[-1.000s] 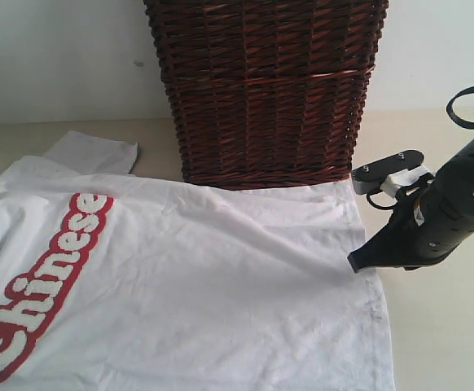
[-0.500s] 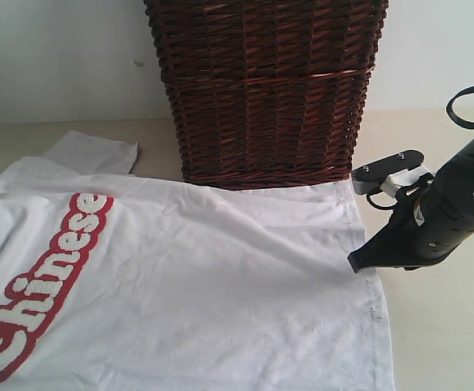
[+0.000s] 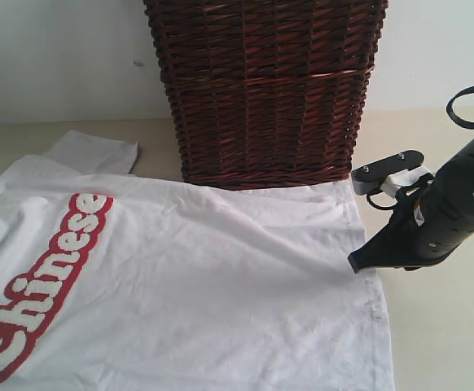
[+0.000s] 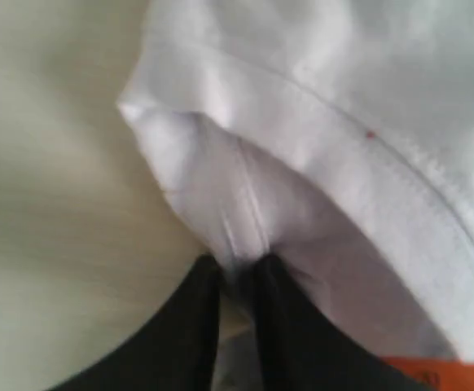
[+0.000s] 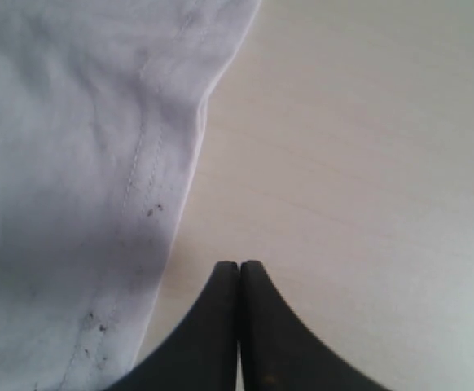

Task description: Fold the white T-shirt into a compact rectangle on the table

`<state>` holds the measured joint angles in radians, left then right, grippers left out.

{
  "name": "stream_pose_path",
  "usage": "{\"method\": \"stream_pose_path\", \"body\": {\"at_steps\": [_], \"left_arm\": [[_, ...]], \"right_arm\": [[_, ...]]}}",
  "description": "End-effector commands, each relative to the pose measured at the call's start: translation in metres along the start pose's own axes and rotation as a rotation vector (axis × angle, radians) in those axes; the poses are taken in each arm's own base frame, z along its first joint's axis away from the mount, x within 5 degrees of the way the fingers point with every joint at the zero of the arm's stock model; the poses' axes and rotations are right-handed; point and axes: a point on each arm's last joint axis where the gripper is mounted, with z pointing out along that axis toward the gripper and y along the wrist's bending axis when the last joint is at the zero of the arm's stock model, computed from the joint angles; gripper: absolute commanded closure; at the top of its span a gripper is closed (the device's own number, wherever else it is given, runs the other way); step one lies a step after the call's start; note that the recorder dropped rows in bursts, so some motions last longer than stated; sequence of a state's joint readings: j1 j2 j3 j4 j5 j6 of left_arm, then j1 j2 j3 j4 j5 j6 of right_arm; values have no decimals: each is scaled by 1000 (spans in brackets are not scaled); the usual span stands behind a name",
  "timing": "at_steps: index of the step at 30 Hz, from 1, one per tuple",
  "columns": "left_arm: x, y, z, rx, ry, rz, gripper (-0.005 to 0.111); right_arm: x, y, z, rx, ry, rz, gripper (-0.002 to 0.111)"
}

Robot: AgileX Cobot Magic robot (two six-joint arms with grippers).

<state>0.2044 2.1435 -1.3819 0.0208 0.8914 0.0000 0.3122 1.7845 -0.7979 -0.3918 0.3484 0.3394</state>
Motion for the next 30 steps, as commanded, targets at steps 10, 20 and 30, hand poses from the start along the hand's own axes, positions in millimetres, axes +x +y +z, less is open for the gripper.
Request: {"method": "stream_pose_path", "body": {"at_steps": [10, 20, 30], "left_arm": [[-16, 22, -18, -211, -198, -64, 61], [-8, 13, -87, -146, -364, 172, 61], [-7, -20, -94, 160, -440, 452, 61]], "right_arm": [[0, 1, -1, -1, -3, -8, 108], [0, 1, -1, -1, -3, -8, 108], [0, 10, -28, -147, -20, -44, 108]]}}
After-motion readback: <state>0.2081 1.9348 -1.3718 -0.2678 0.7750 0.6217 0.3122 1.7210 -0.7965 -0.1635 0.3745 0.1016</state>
